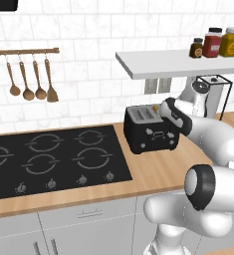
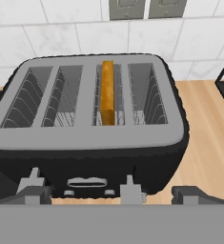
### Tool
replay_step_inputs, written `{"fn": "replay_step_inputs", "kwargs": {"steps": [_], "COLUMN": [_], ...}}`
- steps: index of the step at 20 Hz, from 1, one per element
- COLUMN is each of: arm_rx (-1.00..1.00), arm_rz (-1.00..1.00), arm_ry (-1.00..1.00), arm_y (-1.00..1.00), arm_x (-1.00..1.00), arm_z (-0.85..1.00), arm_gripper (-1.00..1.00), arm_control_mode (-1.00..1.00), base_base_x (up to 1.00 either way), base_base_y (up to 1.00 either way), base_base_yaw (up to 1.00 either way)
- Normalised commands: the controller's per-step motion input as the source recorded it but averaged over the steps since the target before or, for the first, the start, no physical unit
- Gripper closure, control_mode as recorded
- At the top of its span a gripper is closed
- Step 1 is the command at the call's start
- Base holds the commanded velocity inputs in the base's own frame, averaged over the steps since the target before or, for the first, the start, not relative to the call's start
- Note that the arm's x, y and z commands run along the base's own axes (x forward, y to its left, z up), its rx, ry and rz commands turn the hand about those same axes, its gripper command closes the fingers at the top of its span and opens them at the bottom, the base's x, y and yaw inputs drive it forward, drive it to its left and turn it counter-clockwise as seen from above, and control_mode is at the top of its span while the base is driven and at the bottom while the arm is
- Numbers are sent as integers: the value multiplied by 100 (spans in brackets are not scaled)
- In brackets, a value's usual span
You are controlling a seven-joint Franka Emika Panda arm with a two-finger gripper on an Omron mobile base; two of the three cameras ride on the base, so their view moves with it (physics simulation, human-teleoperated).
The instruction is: Start the toaster. Once the lever pops up, take the bread to the plate on the dining counter.
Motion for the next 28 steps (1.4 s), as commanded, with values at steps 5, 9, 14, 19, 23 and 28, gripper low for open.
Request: {"fn": "replay_step_inputs", "kwargs": {"steps": [5,9,14,19,23,28], "arm_rx": [0,0,0,0,0,0], "arm_rz": [0,0,0,0,0,0], "arm_ry": [0,0,0,0,0,0], "arm_y": [0,0,0,0,0,0], "arm_x": [0,0,0,0,0,0], "arm_z": [0,0,0,0,0,0], "arm_gripper": [-100,-100,-100,-100,-100,-100], "arm_control_mode": [-100,-100,-100,-100,-100,-100], "base_base_x": [0,0,0,0,0,0], "base_base_y": [0,0,0,0,0,0], "base_base_yaw": [0,0,0,0,0,0]}}
